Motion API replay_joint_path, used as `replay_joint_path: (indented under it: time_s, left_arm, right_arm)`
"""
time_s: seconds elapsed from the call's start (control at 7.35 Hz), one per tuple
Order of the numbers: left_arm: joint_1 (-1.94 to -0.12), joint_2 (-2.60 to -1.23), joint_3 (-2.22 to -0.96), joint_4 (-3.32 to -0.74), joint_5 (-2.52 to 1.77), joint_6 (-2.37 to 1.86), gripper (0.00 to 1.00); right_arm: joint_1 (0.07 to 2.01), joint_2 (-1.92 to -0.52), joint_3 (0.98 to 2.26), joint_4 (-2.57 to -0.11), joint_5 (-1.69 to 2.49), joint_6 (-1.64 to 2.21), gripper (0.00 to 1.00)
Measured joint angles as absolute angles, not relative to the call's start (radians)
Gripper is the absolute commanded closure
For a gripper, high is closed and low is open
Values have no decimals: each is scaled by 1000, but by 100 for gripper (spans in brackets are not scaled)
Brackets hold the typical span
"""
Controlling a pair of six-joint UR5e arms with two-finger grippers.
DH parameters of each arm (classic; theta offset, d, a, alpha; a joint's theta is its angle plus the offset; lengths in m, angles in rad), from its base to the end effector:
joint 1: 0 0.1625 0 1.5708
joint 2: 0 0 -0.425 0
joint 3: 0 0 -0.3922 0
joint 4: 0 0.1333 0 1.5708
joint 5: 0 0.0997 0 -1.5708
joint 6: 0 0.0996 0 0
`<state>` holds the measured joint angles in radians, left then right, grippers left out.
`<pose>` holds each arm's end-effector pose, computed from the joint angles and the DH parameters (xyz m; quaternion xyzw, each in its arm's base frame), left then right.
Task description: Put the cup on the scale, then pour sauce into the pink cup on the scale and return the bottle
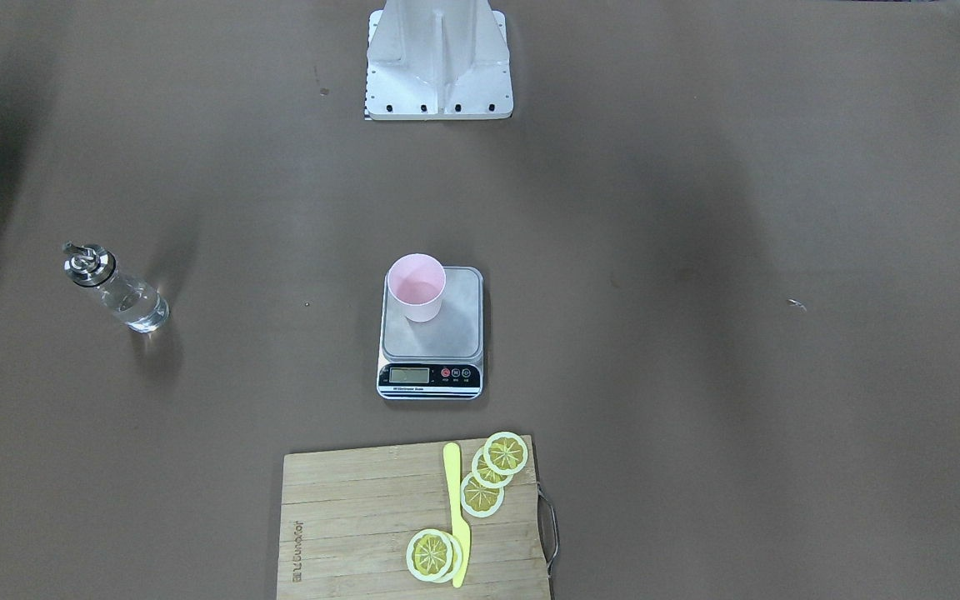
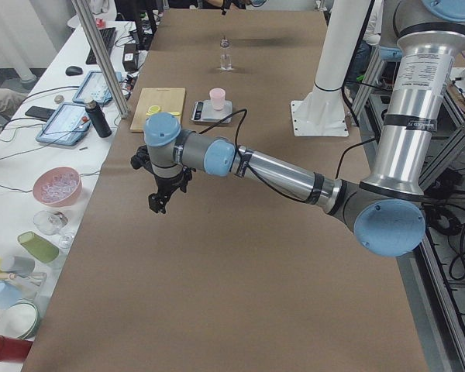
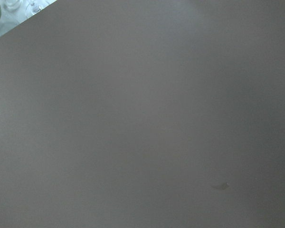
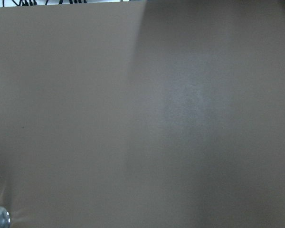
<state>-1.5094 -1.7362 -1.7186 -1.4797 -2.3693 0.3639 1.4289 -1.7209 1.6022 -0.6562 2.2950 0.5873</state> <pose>-0.0277 -0.5584 0.5067 0.1592 0.3665 0.2354 0.8860 0.0031 -0.4540 0.6101 0.2221 -0.4343 0.0565 0.8711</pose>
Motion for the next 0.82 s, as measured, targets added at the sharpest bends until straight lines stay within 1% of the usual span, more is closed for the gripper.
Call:
replay_joint_path:
  time_s: [0.41, 0.82]
  left_arm:
    - [-1610, -1736, -1596, -1446, -2370, 424, 2]
    - [-1651, -1743, -1409, -1459, -2368, 483, 2]
  right_arm:
    - [1482, -1614, 1591, -910, 2272, 519, 0]
    - [1506, -1567, 1586, -1145, 2301, 383, 0]
